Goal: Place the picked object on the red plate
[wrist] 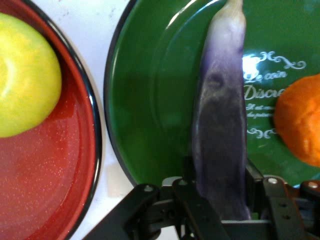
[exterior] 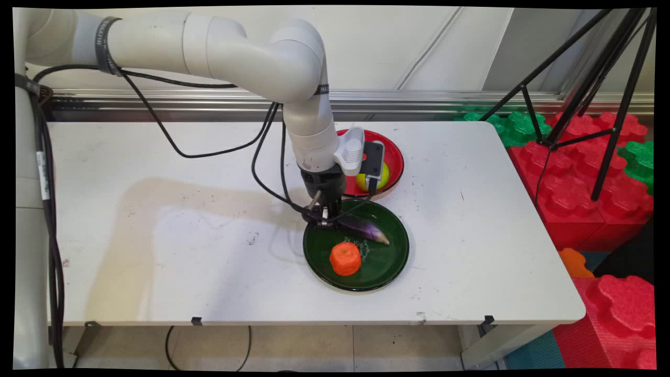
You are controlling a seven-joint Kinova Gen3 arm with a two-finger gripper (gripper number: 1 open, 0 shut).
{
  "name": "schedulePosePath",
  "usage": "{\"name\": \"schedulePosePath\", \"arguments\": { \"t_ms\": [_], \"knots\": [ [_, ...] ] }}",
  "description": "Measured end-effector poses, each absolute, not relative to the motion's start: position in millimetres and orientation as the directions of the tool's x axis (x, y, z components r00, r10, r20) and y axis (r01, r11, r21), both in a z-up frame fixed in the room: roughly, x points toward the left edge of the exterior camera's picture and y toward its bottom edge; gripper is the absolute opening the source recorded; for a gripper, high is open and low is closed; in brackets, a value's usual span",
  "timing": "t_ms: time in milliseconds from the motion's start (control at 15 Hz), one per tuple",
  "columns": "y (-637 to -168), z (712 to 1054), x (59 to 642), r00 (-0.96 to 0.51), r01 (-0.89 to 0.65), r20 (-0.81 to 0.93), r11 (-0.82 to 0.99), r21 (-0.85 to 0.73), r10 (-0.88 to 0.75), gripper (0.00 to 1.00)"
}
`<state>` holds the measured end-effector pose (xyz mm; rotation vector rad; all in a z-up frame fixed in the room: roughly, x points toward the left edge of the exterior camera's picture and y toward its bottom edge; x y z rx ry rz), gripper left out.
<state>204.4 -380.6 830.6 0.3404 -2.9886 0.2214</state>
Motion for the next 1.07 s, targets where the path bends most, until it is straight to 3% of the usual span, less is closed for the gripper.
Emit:
{"name": "schedulePosePath", "arguments": {
  "t_ms": [467,1067],
  "knots": [
    [-361,867,208,-0.955,-0.268,0.179,0.946,-0.182,-0.236,0.00],
    [-358,985,238,-0.867,-0.489,0.310,0.786,-0.379,-0.390,0.00]
  ]
}}
